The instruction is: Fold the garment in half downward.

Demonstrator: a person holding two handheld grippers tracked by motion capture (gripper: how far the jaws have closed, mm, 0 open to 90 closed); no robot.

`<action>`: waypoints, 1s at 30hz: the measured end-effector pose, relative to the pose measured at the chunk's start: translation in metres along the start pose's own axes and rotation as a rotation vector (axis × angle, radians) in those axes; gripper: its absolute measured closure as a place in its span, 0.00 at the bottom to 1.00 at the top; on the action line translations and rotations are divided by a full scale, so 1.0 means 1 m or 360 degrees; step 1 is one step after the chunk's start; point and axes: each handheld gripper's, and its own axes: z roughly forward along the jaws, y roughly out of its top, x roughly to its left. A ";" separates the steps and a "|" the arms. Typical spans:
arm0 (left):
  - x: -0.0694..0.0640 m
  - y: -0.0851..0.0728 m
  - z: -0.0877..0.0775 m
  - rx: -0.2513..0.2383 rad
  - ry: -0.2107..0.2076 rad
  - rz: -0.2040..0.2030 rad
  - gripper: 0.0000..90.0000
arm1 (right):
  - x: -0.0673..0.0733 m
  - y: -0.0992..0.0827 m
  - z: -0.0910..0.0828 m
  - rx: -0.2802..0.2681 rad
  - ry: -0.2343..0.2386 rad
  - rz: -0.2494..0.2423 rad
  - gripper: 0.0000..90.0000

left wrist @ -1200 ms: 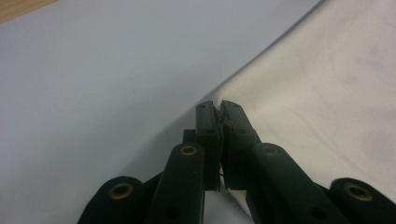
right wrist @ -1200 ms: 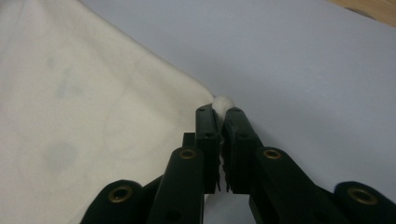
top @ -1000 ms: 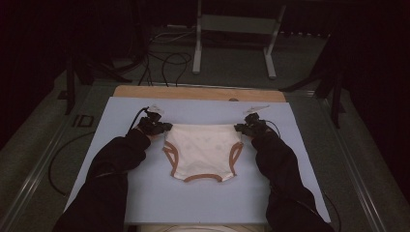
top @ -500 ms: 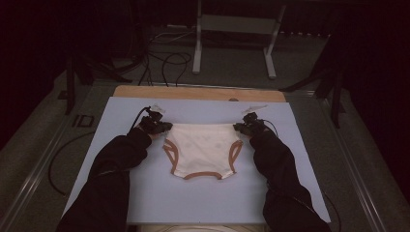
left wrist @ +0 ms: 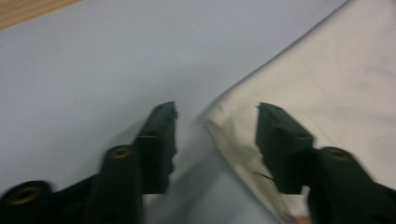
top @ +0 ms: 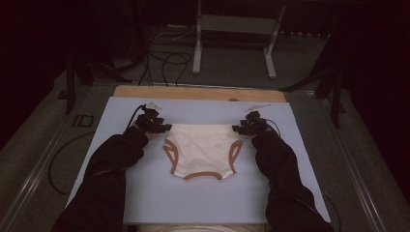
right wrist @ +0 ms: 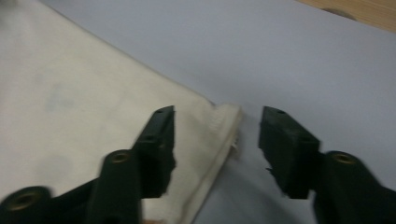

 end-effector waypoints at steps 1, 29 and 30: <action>-0.001 0.000 -0.001 -0.0008 -0.0019 0.0008 0.45 | 0.002 0.001 -0.002 0.0001 0.0019 0.0000 0.43; -0.064 -0.019 -0.073 -0.0182 -0.0328 0.0336 0.00 | 0.047 0.024 -0.053 -0.0204 0.0197 -0.0112 0.12; -0.068 -0.022 -0.075 -0.0191 -0.0323 0.0348 0.00 | 0.048 0.024 -0.053 -0.0206 0.0203 -0.0119 0.12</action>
